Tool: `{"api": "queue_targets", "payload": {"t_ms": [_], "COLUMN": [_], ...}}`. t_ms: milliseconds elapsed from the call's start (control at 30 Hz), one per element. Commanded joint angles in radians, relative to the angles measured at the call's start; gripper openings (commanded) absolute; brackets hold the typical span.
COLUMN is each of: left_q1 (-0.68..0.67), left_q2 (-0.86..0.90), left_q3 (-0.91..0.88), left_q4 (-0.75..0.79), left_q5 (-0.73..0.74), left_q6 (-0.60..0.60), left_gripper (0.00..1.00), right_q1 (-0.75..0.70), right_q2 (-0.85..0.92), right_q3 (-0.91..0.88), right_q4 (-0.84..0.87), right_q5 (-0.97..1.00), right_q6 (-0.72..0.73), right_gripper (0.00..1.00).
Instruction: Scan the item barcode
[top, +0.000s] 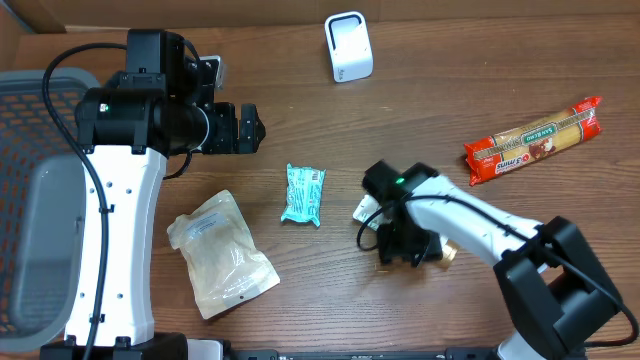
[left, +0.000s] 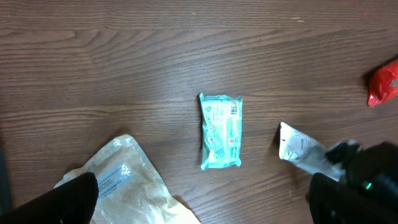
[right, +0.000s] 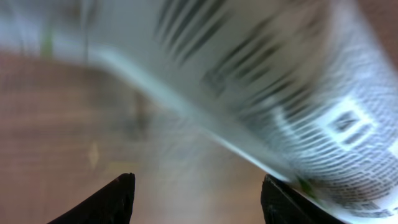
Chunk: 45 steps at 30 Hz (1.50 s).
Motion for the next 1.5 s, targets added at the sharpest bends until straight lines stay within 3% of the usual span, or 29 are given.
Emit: {"api": "queue_targets", "payload": {"t_ms": [0,333,500,600,767,900,967,1200,1267,1333,1467], "left_q1": [0.003,0.003,0.003,0.003,0.003,0.003,0.003,0.003,0.003,0.003,0.003], "left_q2": [-0.024,-0.024,-0.024,-0.024,-0.024,-0.024,-0.024,-0.024,-0.024,-0.024,-0.024], "left_q3": [0.027,0.027,0.027,0.027,0.027,0.027,0.027,0.027,0.027,0.027,0.027], "left_q4": [0.001,0.001,0.001,0.001,0.001,0.001,0.001,0.001,0.001,0.001,0.001], "left_q5": [0.016,0.016,0.015,0.016,0.016,0.015,0.016,0.015,0.016,0.016,0.016], "left_q6": [0.019,0.019,0.019,0.019,0.019,0.019,0.019,0.019,0.019,0.019,0.019], "left_gripper": [1.00,1.00,1.00,1.00,1.00,1.00,1.00,1.00,1.00,1.00,1.00], "right_q1": [-0.086,-0.273,-0.301,-0.301,-0.293,-0.272,-0.269,-0.268,-0.268,-0.267,-0.267], "right_q2": [-0.009,-0.009,-0.016,-0.032,-0.049,-0.047,-0.047,-0.046,-0.046,-0.046,-0.046], "right_q3": [-0.005,-0.005,0.048,0.090,0.093,0.056,0.025,-0.088,-0.091,-0.090,-0.090], "right_q4": [0.051,0.309,0.277,0.232,0.261,0.329,0.347,0.452,0.455,0.459,0.536], "right_q5": [0.114,-0.026,-0.136,-0.133,-0.133,-0.058,-0.006,0.000,-0.005,-0.010,-0.122], "right_q6": [-0.011,-0.266,-0.260,-0.132,0.262,0.455,0.553,0.596,0.595,0.583,0.363], "right_gripper": [0.66,0.66,0.71,0.73,0.77,0.77,0.82,0.82,0.79,0.66,0.46]}}
